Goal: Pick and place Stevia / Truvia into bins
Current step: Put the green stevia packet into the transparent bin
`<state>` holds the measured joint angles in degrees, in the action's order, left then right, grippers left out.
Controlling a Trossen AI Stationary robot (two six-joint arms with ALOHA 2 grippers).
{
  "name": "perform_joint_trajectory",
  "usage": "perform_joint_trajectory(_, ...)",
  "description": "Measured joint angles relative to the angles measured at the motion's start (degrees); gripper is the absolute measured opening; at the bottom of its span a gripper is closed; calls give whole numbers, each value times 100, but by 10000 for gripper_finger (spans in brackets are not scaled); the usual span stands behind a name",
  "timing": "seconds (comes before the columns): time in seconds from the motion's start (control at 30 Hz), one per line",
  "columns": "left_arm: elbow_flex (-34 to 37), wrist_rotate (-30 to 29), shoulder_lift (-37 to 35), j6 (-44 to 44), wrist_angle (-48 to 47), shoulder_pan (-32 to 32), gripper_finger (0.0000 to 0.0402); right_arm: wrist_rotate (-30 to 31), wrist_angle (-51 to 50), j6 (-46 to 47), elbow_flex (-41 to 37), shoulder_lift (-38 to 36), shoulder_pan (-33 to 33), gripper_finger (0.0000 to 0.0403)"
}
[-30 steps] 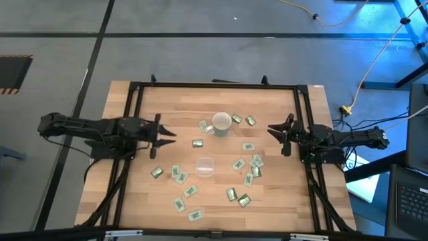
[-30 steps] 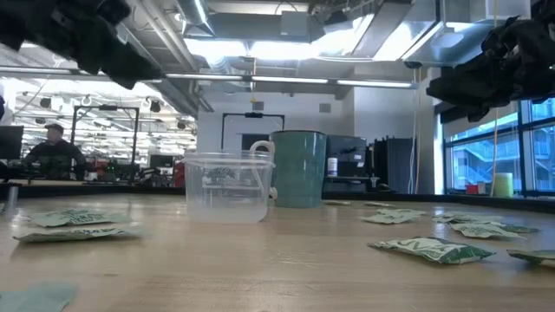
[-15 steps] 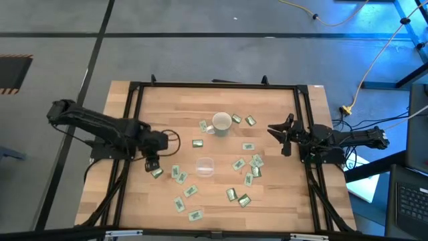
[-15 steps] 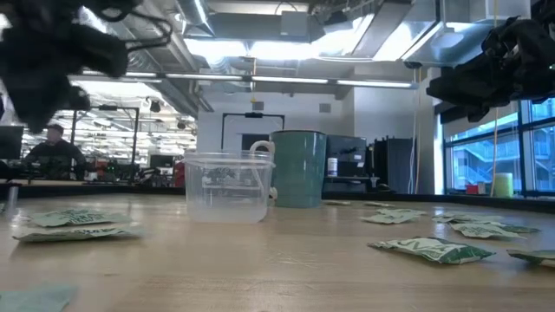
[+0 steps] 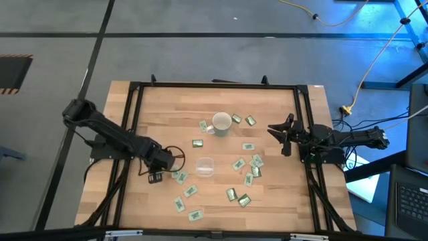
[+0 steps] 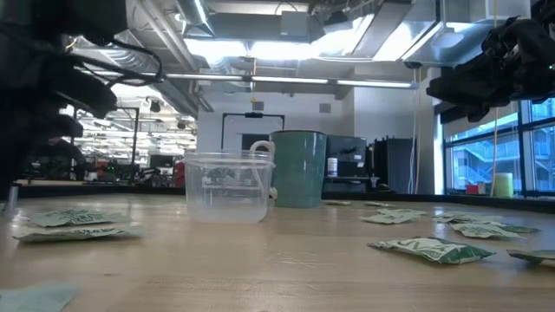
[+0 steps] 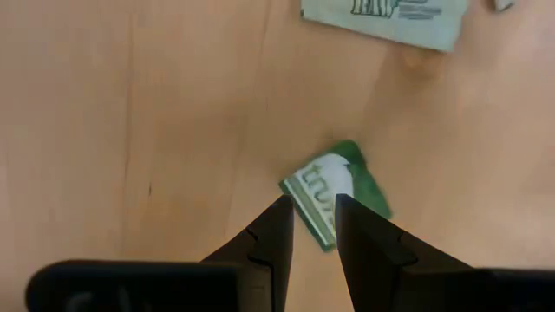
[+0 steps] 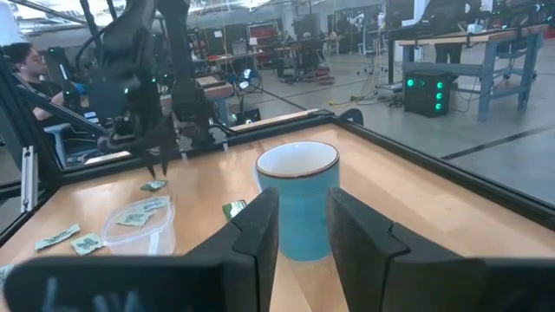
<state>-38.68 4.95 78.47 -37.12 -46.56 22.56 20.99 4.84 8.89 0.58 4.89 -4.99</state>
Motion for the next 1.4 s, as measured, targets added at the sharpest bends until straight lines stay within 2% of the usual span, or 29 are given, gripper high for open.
perform_joint_trajectory(0.23, -10, -25, 572, 34, 26, 29, 82, -1, 1, -1, 0, 0, 1, 102)
perform_joint_trajectory(0.47, -17, 21, 727, 39, 26, 29, 77, -1, 1, 3, -2, 0, 0, 102)
perform_joint_trajectory(0.7, -7, 47, 731, 39, 122, 29, 51, -1, 0, 4, 0, 0, 2, 102)
perform_joint_trajectory(0.9, -36, 213, 735, 39, 134, 16, 14, -1, 1, 5, 0, 0, 1, 102)
perform_joint_trajectory(1.07, -358, 214, 771, 141, -339, 22, 6, -1, 2, 6, -1, 0, 1, 102)
perform_joint_trajectory(1.4, -1590, -121, 761, 1212, -502, -181, 3, -1, 7, 4, -2, 0, 1, 102)
